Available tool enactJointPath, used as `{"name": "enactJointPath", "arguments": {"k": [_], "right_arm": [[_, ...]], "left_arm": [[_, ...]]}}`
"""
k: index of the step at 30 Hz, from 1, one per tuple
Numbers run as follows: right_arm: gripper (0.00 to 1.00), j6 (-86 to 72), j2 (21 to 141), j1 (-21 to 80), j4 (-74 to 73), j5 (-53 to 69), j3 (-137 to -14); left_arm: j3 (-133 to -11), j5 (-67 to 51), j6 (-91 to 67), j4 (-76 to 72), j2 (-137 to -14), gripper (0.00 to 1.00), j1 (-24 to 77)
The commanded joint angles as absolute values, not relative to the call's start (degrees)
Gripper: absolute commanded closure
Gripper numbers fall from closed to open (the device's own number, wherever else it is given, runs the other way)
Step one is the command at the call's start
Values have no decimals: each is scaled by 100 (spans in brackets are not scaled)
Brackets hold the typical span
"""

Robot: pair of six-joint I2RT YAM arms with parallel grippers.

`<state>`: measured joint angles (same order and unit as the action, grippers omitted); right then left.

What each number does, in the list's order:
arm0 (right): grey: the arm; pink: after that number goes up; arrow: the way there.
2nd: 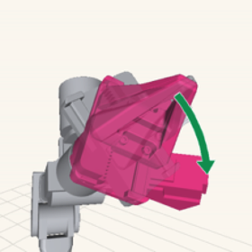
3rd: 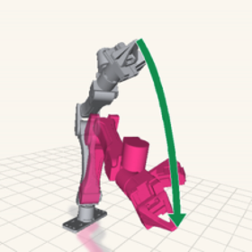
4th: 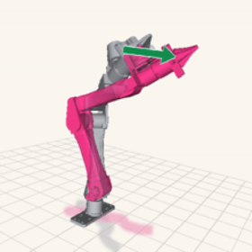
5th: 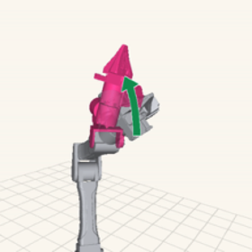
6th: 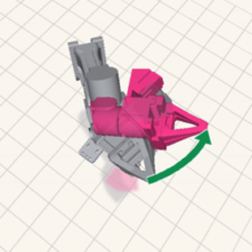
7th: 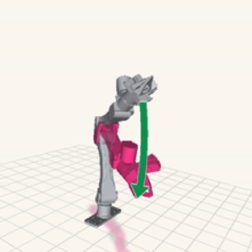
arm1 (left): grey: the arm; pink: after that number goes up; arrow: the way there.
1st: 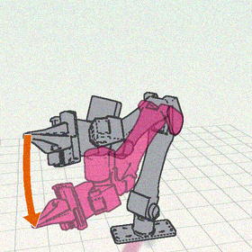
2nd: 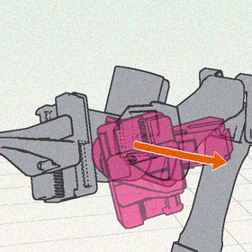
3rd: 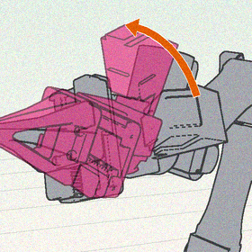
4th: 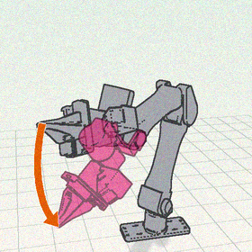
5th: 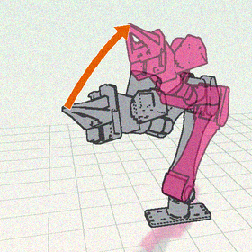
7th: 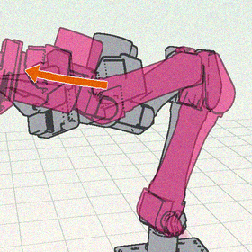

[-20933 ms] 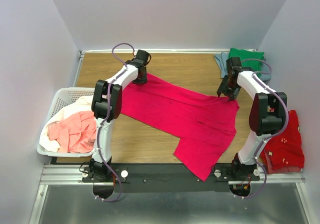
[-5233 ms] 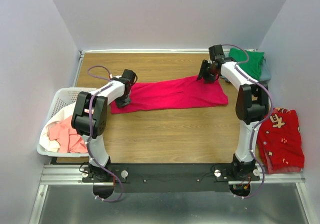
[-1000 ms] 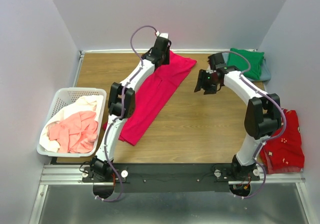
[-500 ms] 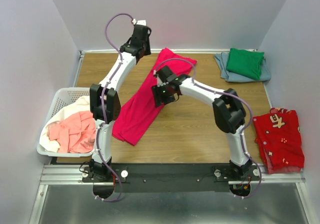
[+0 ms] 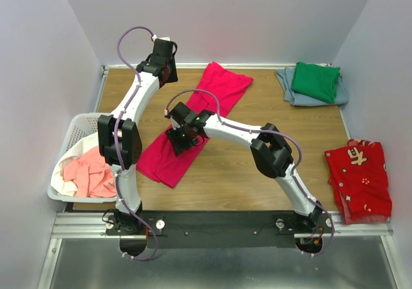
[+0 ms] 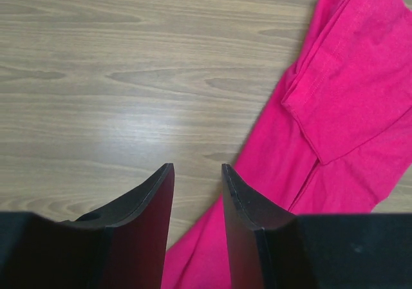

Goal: Fold and stack the t-shirts
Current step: Fold the tshirt

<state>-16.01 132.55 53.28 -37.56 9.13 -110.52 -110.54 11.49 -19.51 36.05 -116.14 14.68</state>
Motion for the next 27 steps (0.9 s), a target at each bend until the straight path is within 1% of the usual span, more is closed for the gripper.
{"name": "enactJointPath", "arguments": {"k": [1,4,8,13,18,25,27], "right_arm": [[38,-1591,13351,5379,-4025,651,-10743],[40,-1635,13166,5388,-4017,466,-10285],[41,-1635,12877,5379,-3938,123,-9241],[42,-1679,12587,5388,-3885,-219,-8377],[42,-1784,11998,5318,-3902,-509,-7630],[45,-2293,11278,4528,-4025,-325,-6610],[45,-2381,11136,4456,-4069,-334,-6382]], "left_arm": [[-10723,905,-1881,3410,-11180,56,1231],[-10679,870,-1854,3384,-11162,56,1195],[-10749,791,-1793,3357,-11206,56,1178],[-10933,765,-1784,3462,-11390,57,1160],[-10978,633,-1775,3463,-11452,57,1169],[-10960,501,-1723,3489,-11487,58,1169],[-11004,492,-1714,3516,-11514,58,1169]]}}
